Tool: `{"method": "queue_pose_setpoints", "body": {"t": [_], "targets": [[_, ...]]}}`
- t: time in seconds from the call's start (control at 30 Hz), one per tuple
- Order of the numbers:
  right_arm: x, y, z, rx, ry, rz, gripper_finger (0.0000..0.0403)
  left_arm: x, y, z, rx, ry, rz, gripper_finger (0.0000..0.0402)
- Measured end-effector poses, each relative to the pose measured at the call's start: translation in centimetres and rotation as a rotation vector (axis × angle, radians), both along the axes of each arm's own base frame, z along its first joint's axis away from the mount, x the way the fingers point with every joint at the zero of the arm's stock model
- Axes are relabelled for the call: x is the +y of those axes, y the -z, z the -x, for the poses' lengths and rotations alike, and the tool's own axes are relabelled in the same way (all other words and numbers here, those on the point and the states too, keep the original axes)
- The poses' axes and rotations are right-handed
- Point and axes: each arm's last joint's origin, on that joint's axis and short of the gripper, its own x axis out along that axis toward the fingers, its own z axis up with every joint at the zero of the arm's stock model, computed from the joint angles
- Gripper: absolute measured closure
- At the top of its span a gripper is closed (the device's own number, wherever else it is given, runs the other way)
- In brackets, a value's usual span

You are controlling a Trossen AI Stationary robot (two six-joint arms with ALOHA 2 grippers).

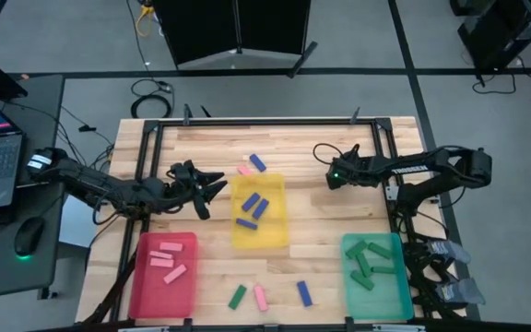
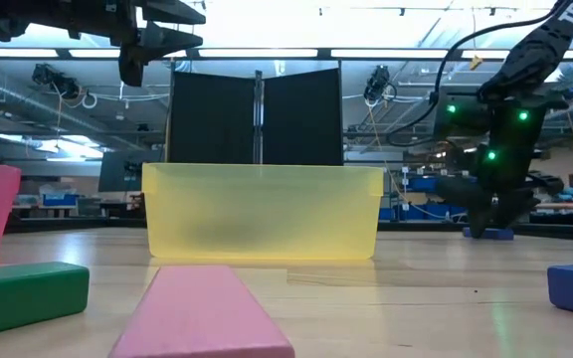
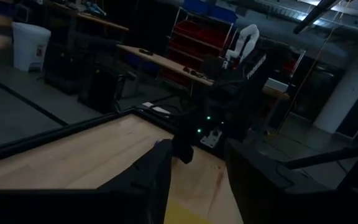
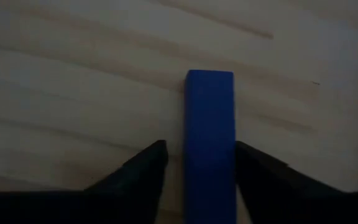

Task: Sort blocks
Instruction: Put the top right blue block into the yellow bin

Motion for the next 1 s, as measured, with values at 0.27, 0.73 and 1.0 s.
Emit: {"method": "queue_pose_setpoints", "body": {"t": [0.27,0.73,1.0], "targets": [[0.2,-0.1,-0.1,0.002,-0.044,-0.003,0.0288,0.0,0.0,0.0,0.004,0.0,-0.001,0.0244],[5.3,-7.4,-5.6,-0.717,-0.56,0.308,0.0288,0.0,0.1,0.0,0.004,-0.001,0.005,0.0244],[9.4,-7.1,-9.1,-0.976,-0.69,0.336,0.0288,0.1,0.3,-0.2,0.021,-0.037,0.003,0.0244]]}}
